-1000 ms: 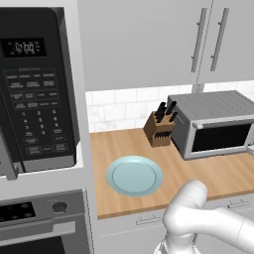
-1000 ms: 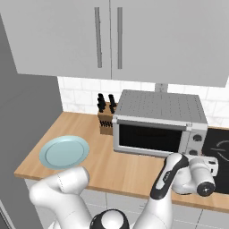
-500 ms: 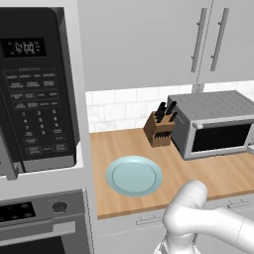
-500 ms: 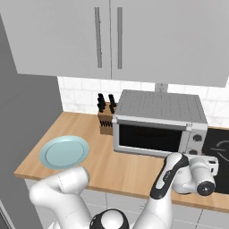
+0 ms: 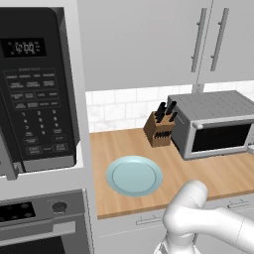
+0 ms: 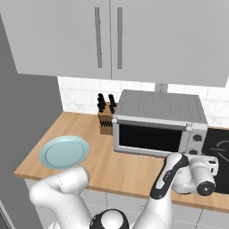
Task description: Pick up the kebab skewer and baguette bread, and place them inside the toaster oven. Close the toaster oven door and start by setting the timer.
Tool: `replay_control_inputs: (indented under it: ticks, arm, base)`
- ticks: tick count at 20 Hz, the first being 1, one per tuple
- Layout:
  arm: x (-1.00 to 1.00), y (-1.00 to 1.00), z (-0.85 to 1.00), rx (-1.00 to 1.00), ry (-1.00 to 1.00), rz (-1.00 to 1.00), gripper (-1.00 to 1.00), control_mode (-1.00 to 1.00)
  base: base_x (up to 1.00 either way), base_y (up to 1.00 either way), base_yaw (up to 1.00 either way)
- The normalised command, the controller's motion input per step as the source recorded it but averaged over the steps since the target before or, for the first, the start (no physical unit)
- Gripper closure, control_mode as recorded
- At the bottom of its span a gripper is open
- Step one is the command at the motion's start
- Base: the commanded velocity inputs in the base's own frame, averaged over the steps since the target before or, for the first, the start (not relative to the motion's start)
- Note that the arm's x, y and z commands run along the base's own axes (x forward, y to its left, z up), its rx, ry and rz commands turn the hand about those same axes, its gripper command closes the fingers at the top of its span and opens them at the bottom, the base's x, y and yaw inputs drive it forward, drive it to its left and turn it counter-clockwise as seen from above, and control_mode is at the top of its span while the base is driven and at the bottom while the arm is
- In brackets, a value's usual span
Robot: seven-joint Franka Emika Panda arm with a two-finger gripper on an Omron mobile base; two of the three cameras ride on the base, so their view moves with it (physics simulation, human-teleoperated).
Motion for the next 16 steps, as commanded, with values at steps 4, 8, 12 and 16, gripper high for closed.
replay_control_inputs:
  ticks: [4,8,12,16]
  arm:
    - [0.00,0.00,0.00,0.00,0.00,0.00,-1.00,-1.00]
    - [0.00,0.00,0.00,0.00,0.00,0.00,1.00,-1.00]
    - [0.00,0.00,0.00,0.00,0.00,0.00,1.00,-1.00]
    - [0.00,0.00,0.00,0.00,0.00,0.00,1.00,-1.00]
  base:
    - [0.00,0.00,0.00]
    - [0.00,0.00,0.00]
    - [0.00,0.00,0.00]
    - [0.00,0.00,0.00]
